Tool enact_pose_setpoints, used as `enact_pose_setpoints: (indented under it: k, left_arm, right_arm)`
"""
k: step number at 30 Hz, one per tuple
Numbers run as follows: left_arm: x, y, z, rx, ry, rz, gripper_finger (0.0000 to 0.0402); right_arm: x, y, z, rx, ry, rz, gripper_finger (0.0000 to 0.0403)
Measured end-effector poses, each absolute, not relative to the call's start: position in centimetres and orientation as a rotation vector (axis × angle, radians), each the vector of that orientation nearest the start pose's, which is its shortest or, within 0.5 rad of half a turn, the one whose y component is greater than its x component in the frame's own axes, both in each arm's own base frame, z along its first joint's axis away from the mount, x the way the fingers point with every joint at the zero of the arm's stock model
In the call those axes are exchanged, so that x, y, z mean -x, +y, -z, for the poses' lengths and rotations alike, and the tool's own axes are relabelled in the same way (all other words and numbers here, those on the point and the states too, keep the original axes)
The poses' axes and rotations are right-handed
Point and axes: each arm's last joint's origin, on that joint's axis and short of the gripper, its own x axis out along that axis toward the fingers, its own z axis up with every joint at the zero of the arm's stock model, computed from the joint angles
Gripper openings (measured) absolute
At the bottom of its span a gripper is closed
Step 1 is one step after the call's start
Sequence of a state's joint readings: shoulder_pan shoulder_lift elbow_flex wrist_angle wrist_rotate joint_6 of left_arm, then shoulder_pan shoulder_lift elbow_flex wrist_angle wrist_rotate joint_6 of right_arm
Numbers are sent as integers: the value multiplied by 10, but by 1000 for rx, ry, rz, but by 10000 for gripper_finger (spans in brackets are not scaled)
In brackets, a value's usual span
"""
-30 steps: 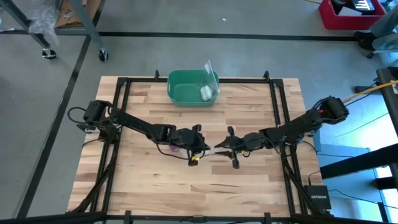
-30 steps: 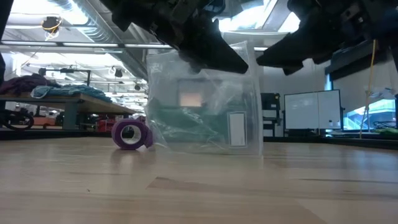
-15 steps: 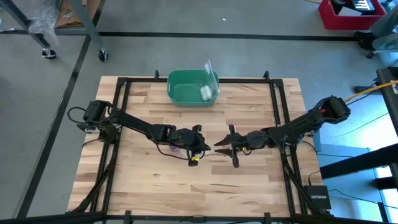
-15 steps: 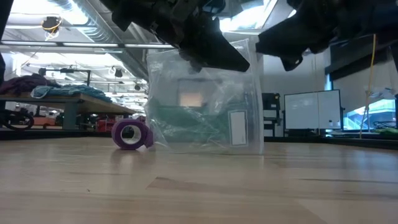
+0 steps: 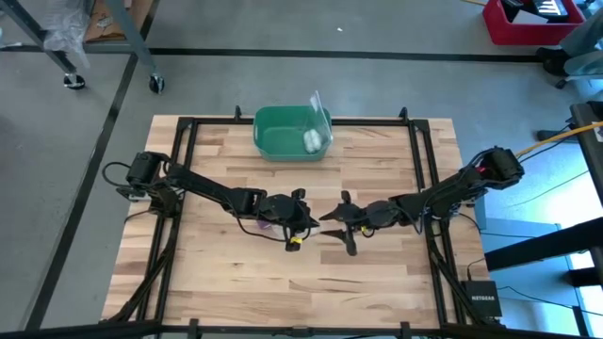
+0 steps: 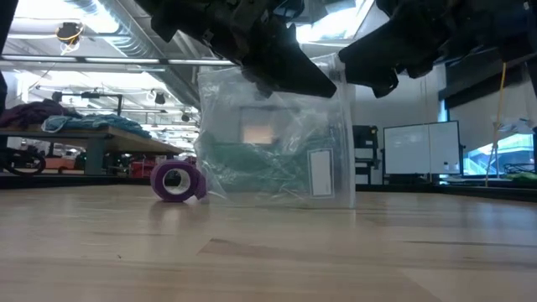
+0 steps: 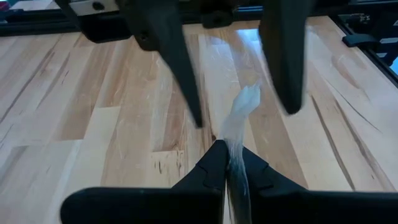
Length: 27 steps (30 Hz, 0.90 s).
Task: Roll bandage
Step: Open the zip bag
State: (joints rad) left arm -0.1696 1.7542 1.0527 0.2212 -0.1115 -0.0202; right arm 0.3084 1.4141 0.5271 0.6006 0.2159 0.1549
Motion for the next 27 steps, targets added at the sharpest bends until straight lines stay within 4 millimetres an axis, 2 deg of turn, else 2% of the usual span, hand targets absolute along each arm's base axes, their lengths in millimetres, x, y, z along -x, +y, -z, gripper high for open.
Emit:
enact_pose_setpoints:
  k: [7, 11, 21, 24, 27]
  left_arm:
    - [-375, -61, -206, -46, 476, 52, 1]
    - [-375, -61, -206, -46, 476, 52, 1]
    - [-375, -61, -206, -46, 476, 51, 1]
    - [-375, -61, -206, -46, 476, 52, 1]
    - [-375, -61, -207, -46, 472, 52, 1]
  right_arm:
    - [-264, 77, -187, -71, 277, -53, 190]
    - [-264, 77, -186, -68, 288, -52, 154]
    - [-264, 77, -184, -31, 304, -55, 31]
    - [-264, 77, -184, -15, 304, -61, 19]
    - [-264, 77, -184, -16, 303, -63, 28]
